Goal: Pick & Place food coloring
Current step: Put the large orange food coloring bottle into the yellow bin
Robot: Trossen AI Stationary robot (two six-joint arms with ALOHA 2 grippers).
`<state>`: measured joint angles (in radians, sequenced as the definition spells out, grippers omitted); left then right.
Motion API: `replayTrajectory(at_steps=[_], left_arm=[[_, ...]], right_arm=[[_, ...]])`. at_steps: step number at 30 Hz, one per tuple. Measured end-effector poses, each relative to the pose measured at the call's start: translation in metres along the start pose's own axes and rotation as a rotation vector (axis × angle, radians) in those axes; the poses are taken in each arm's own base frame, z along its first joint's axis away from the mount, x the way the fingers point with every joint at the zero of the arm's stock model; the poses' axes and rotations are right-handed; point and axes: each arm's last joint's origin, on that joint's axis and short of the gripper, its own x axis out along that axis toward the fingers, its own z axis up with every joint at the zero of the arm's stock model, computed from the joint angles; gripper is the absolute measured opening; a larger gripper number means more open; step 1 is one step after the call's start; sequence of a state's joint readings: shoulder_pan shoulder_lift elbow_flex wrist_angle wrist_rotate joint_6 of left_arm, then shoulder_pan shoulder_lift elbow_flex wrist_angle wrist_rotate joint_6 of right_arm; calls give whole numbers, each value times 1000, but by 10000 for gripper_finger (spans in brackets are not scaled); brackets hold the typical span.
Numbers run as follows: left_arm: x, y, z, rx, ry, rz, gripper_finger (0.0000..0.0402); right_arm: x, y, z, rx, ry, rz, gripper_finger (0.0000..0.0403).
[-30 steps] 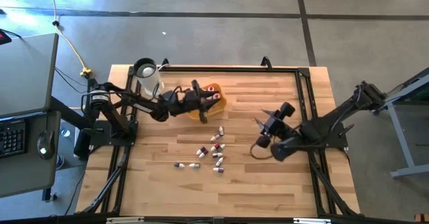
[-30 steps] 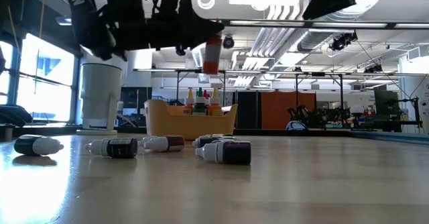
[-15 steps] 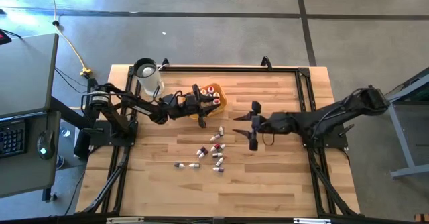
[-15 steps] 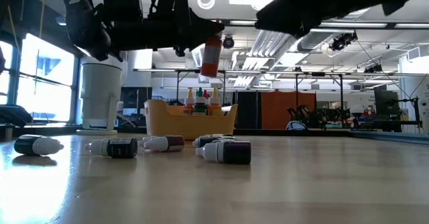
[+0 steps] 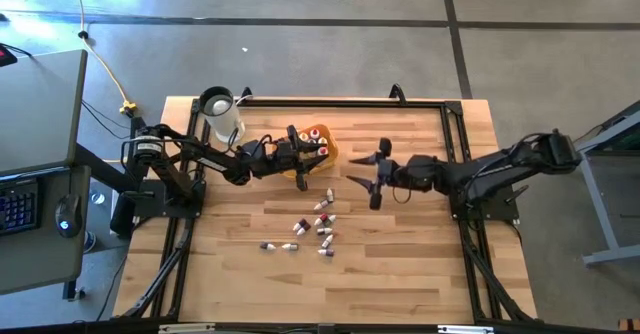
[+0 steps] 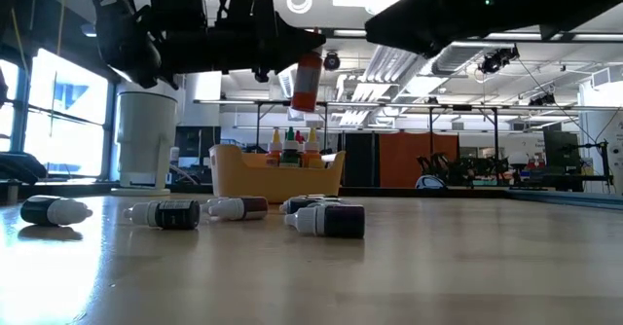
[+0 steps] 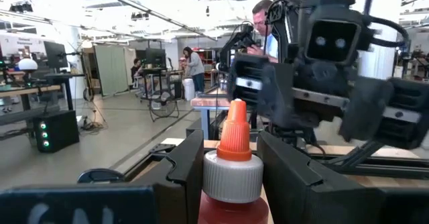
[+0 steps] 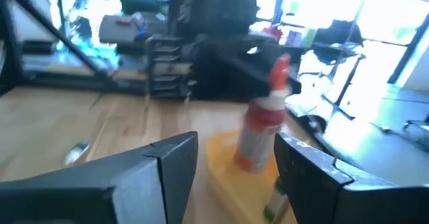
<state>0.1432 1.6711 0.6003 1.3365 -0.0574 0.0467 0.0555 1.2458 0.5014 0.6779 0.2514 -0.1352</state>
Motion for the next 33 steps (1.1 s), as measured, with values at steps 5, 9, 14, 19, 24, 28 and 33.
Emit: replayTrajectory(at_steps=[5,9,14,19,24,28,33], left_arm=[[0,0,0,-3,1,0,115],[0,0,0,-3,6,0,115],[0,0,0,-3,6,1,115],[0,0,-1,-2,9,3,115],[0,0,-1,1,9,5,115],[0,0,-3,2,28,4,115],[0,0,-4,3,39,4,115]], right_arm=[[12,-17,-7,38,-10,-32,193],[32,-23,-10,42,4,60,193],[57,-28,-10,32,45,57,193],[76,-35,-9,29,109,19,195],[85,-40,-7,28,145,12,195],[86,-41,-2,29,126,23,195],[86,-41,-3,29,142,24,190]])
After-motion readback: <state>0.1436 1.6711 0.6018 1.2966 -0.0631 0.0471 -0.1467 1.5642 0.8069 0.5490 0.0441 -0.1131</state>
